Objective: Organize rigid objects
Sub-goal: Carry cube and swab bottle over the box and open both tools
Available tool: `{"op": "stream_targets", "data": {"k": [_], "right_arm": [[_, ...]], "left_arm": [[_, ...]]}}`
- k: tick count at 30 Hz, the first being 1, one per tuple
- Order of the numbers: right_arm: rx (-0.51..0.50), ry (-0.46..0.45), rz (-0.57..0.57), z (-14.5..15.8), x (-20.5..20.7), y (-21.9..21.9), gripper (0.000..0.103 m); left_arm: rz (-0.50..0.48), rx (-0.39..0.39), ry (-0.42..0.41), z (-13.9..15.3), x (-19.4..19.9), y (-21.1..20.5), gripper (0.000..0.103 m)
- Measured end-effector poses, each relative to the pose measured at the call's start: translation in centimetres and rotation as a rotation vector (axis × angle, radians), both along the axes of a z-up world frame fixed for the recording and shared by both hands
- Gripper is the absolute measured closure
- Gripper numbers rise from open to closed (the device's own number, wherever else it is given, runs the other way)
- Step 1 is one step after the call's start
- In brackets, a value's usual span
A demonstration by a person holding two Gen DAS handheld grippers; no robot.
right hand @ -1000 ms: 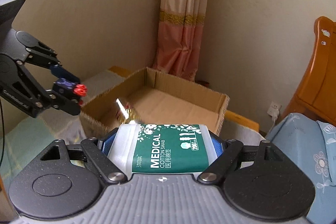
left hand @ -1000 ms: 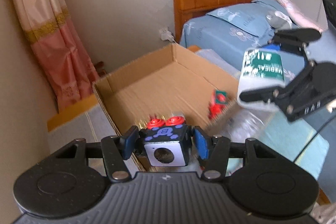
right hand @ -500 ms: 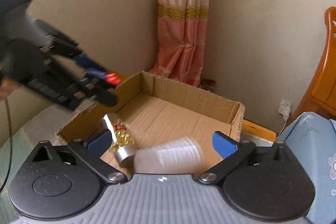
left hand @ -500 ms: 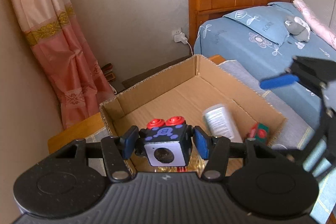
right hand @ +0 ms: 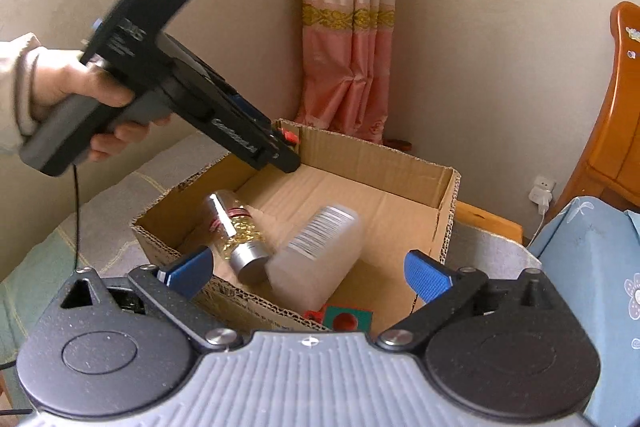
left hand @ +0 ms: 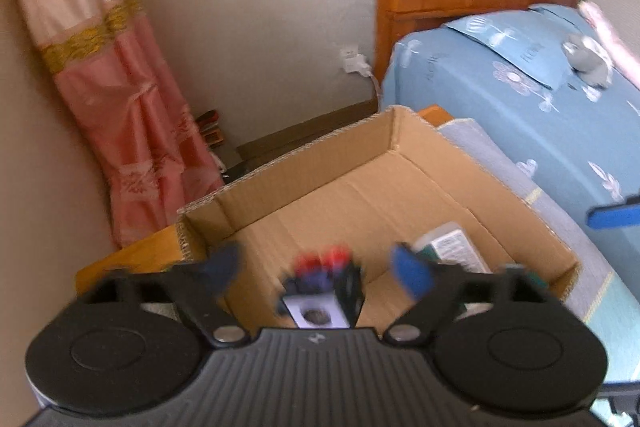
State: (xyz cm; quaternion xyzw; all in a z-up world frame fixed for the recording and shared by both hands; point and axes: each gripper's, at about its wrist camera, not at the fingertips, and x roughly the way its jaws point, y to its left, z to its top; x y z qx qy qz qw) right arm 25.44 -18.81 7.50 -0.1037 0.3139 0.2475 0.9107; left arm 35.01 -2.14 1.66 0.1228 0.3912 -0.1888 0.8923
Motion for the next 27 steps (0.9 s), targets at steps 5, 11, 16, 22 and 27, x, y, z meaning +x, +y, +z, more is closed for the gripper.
{"op": "stream_targets", "data": {"k": [5, 11, 16, 22, 27], "right_arm": [[0.009, 0.007, -0.018, 0.2, -1.2, -0.4, 0.000], [0.005, 0.009, -0.037, 0.4, -3.0, -0.3, 0.000], [0.012, 0.018, -0.067, 0.5, -4.8, -0.2, 0.000], [0.035, 0.031, -0.098, 0.1, -7.3, -0.1, 0.000], [0.062, 0.039, -0.156, -0.7, -9.3, -0.4, 0.000]], "left_arm": [[0.025, 0.021, -0.014, 0.5, -1.2, 0.5, 0.006], [0.032, 0.032, -0.044, 1.9, -3.9, 1.2, 0.006], [0.021, 0.041, -0.083, 2.9, -7.1, 1.3, 0.005], [0.018, 0.038, -0.116, 3.0, -11.0, 1.7, 0.004], [0.058, 0.039, -0.105, 1.8, -14.2, 2.2, 0.004]]}}
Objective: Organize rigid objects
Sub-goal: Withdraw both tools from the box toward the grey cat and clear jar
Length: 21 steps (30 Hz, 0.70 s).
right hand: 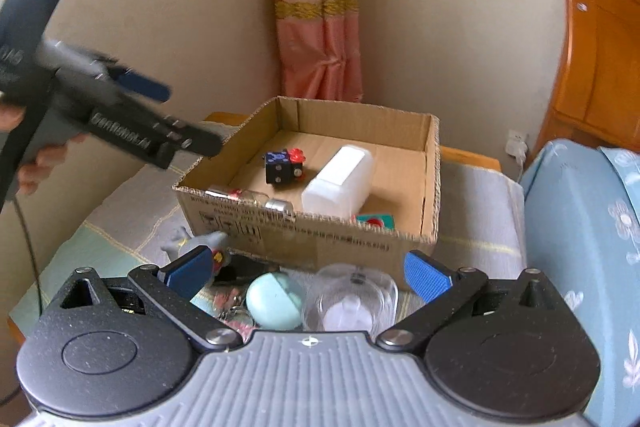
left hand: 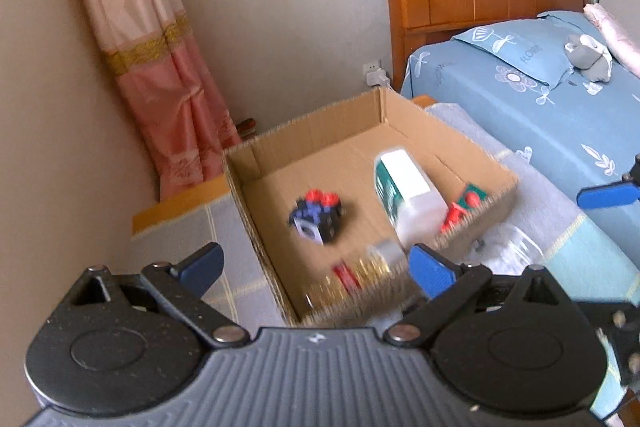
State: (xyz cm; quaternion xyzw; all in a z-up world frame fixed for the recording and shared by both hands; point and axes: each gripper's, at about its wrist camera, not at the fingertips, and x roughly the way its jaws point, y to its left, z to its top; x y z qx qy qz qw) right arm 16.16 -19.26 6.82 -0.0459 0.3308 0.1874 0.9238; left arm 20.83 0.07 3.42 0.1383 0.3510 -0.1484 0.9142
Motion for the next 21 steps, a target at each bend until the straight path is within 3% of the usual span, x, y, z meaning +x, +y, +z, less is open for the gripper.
{"op": "stream_targets", "data": {"k": [5, 14, 21], "right_arm": [[-0.006, -0.006, -0.062, -1.1, -2.0, 0.0, 0.000], [0.058, 0.076, -0.056, -3.8, -4.5, 0.2, 0.000], [0.075, 0.139, -0.021, -5.5, -5.7, 1.3, 0.000]], "left_arm": [[0.032, -0.017, 0.022, -1.9, -3.2, 0.6, 0.004], [0.132, -0.094, 0.037, -4.6, -7.2, 2.5, 0.004], [0.191, -0.068, 0.014, -6.0, -9.5, 3.9, 0.004]]}}
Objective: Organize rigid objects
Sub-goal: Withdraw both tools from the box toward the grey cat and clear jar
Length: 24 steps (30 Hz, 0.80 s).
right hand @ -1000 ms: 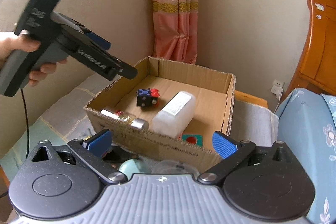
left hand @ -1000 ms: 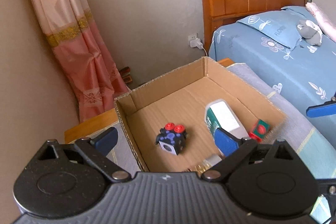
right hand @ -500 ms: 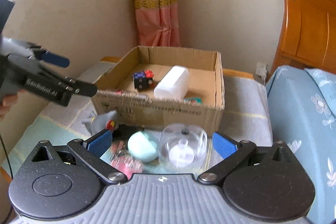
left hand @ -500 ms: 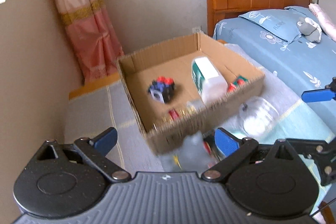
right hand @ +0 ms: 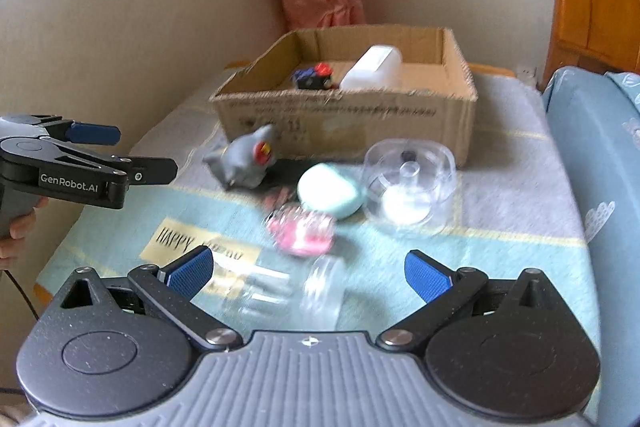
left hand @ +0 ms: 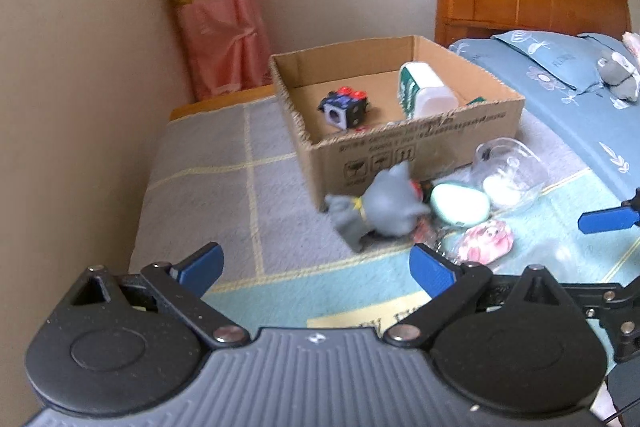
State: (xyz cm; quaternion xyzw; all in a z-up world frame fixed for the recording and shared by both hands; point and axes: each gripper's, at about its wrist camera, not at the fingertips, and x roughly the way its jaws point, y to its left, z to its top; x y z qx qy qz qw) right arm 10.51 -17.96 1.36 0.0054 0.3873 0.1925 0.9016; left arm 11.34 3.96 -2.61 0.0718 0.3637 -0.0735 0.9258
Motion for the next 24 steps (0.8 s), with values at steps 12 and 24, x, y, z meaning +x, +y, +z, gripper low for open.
{"op": "stream_targets", "data": {"k": [12, 24], "right_arm": [[-0.022, 0.072, 0.014, -1.3, -0.2, 3.0, 0.000], [-0.159, 0.123, -0.098, -2.5, 1.0, 5.6, 0.000]], "left_arm": [[0.038, -0.026, -0.004, -0.7, -1.5, 2.4, 0.004], [-0.018, -0.059, 0.006, -1.0, -1.3, 2.5, 0.004]]}}
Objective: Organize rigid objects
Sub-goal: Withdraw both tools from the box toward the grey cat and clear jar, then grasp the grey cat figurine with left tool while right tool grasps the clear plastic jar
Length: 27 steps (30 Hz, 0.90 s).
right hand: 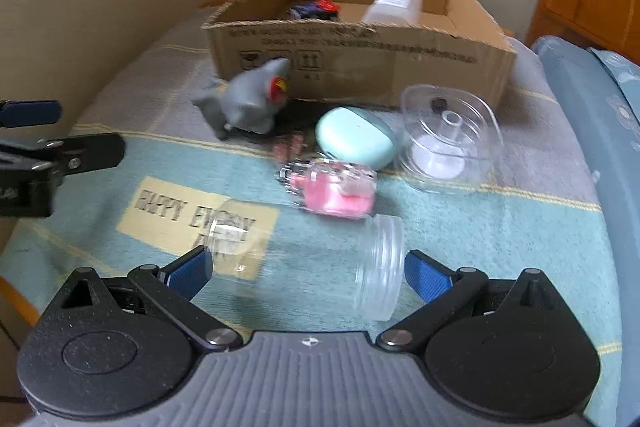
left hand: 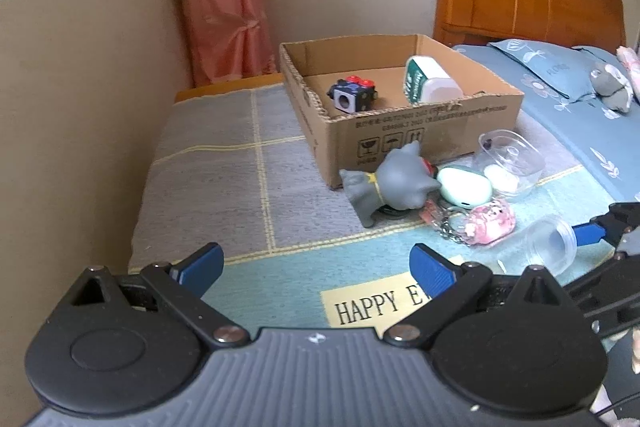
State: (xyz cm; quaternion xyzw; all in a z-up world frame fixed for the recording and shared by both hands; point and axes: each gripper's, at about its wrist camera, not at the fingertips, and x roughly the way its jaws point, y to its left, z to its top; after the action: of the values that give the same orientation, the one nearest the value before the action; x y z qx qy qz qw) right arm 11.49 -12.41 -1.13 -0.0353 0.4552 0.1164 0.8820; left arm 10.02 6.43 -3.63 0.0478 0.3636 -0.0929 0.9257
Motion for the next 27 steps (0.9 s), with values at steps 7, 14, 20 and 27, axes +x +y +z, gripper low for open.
{"op": "stream_targets", "data": {"k": [7, 14, 20, 27], "right_arm": [[-0.019, 0.002, -0.086, -0.1, 0.6, -2.1, 0.000], [-0.069, -0.051, -0.084, -0.9, 0.8, -4.3, 0.000], [-0.053, -0.044, -0.034, -1.9, 1.4, -4.6, 0.000], [-0.067, -0.048, 0.004, -2.4, 1.6, -4.4, 0.000]], "left_arm": [[-0.040, -0.020, 0.021, -0.3, 1.2, -1.2, 0.004], [-0.060, -0.057, 0.017, -0.3, 3.6, -2.9, 0.004], [-0.042, -0.090, 0.019, -1.0, 6.4, -3.9, 0.004], [-0.048, -0.157, 0.057, -2.1, 8.4, -4.7, 0.004]]}}
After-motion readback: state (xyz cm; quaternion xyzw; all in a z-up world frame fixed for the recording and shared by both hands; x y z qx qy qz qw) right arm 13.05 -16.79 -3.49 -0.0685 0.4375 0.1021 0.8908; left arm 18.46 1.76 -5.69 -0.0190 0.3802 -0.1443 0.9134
